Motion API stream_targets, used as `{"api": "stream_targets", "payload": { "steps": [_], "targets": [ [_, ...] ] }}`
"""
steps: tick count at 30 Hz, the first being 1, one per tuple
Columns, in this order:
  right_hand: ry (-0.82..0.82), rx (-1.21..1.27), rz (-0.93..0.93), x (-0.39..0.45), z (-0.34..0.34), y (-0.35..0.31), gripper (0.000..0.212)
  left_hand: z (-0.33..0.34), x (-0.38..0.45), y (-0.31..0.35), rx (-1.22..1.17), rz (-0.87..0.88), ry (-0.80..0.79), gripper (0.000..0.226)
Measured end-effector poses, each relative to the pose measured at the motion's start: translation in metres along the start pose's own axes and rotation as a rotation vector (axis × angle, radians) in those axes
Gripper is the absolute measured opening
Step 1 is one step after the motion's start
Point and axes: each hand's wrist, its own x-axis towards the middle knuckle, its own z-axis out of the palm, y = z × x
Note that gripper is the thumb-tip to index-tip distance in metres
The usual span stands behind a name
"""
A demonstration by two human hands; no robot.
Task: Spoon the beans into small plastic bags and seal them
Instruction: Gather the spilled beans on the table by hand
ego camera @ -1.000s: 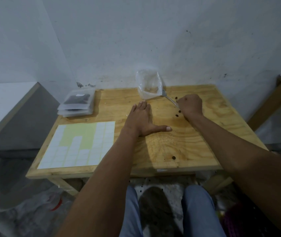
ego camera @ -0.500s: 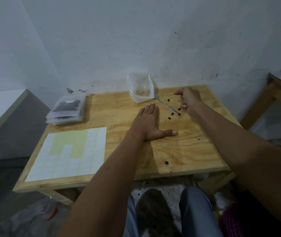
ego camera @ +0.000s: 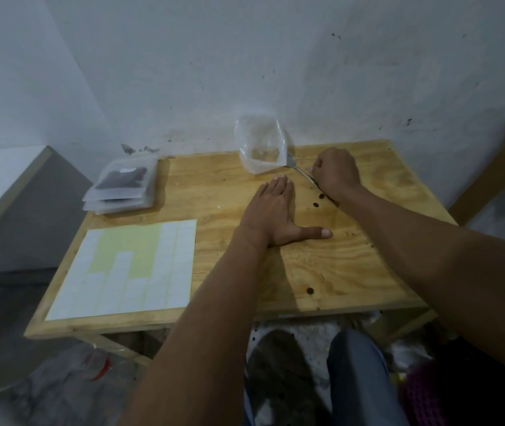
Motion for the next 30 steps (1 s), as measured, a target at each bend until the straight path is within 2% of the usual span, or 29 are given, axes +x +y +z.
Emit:
{"api": "stream_targets", "payload": {
  "steps": [2,3,5,8,11,14,17,19,21,22,25,28,30],
  "targets": [
    [0.008,0.046,0.036,-0.001,-0.006,-0.004,0.045,-0.001,-0.001,0.000,0.003,0.002,-0.002,0.143],
    [0.028,0.151,0.093,-0.001,-0.011,-0.008,0.042,-0.001,-0.001,0.000,0.001,0.003,-0.004,0.143],
    [0.060,0.544,0.332,-0.001,-0.027,-0.012,0.033,-0.002,-0.001,0.000,0.001,0.007,-0.007,0.143],
    [-0.037,1.191,0.669,-0.005,-0.049,-0.006,0.023,-0.003,-0.001,0.001,0.014,0.011,-0.008,0.142],
    [-0.099,1.460,0.710,-0.015,-0.062,0.009,0.026,-0.004,-0.004,0.000,0.036,0.025,-0.027,0.140],
    [-0.167,1.306,0.650,-0.027,-0.067,0.021,0.020,-0.010,-0.004,0.004,0.061,0.010,-0.075,0.138],
    [-0.127,0.870,0.574,-0.036,-0.062,0.029,0.014,-0.012,-0.004,0.017,0.068,-0.053,-0.117,0.137],
    [-0.027,0.575,0.381,-0.043,-0.054,0.033,0.006,-0.007,-0.008,0.023,0.083,-0.079,-0.085,0.134],
    [0.004,0.347,0.156,-0.046,-0.042,0.038,0.008,-0.002,-0.011,0.024,0.092,-0.086,-0.047,0.133],
    [0.001,0.288,0.108,-0.048,-0.038,0.039,0.008,-0.001,-0.011,0.023,0.089,-0.086,-0.039,0.133],
    [-0.034,0.227,0.078,-0.047,-0.031,0.042,0.025,0.000,-0.010,0.022,0.081,-0.092,-0.034,0.134],
    [-0.034,0.165,0.029,-0.046,-0.028,0.042,0.010,0.001,-0.008,0.022,0.074,-0.090,-0.027,0.134],
    [-0.021,0.125,0.003,-0.049,-0.028,0.042,0.010,0.002,-0.009,0.022,0.071,-0.090,-0.022,0.134]
  ]
}}
